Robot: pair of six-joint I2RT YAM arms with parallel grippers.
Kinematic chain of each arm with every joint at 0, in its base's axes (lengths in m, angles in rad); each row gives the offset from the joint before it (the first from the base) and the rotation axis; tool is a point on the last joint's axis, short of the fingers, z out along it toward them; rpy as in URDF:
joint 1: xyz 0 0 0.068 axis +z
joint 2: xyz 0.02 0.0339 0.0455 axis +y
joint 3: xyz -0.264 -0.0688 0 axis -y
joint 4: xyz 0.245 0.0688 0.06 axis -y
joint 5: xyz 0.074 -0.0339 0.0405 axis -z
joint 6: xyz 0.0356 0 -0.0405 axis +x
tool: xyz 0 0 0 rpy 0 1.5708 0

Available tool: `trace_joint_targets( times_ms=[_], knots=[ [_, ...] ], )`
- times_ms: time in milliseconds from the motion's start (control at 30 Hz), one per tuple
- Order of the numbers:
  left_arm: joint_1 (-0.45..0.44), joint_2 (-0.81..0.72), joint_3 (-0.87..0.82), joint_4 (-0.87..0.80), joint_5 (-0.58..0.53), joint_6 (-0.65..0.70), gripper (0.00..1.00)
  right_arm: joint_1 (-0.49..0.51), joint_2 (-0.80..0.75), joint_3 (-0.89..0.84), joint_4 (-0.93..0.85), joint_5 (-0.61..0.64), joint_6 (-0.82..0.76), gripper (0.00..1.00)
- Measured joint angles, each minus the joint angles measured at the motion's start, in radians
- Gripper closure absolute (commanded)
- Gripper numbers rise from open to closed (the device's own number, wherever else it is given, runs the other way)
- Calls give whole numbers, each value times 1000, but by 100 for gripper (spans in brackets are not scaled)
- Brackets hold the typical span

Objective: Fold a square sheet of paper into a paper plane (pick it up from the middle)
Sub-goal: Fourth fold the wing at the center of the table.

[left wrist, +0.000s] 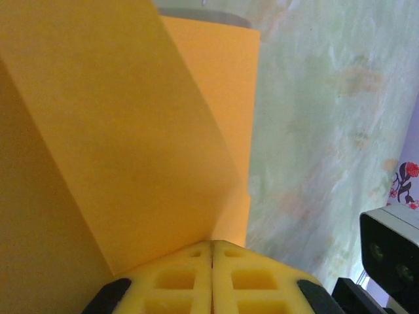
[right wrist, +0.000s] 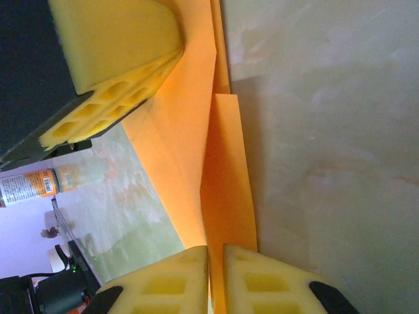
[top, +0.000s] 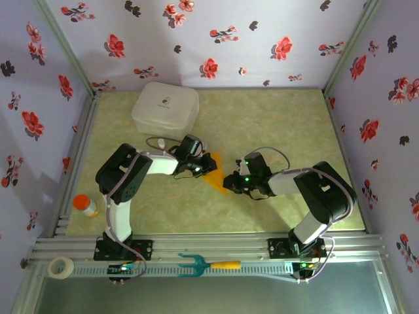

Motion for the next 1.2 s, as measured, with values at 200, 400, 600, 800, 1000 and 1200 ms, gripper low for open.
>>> trace_joint_targets(
  times_ms=[200,400,600,800,1000,1200],
  knots=[
    [0,0,0,0,0,0,92,6,-14,-1,-45,3,-8,91],
    [-2,1,0,0,7,0,92,11,-17,-2,-62,10,-8,93],
    [-2,1,0,0,7,0,92,17,-39,-8,-79,16,-8,86],
    [-2,1,0,0,7,0,92,17,-63,-23,-97,24,-8,85],
    [-2,1,0,0,7,0,92,19,-60,-23,-98,30,-8,90],
    [-2,1,0,0,7,0,92,23,-60,-23,-102,39,-8,91]
  ],
)
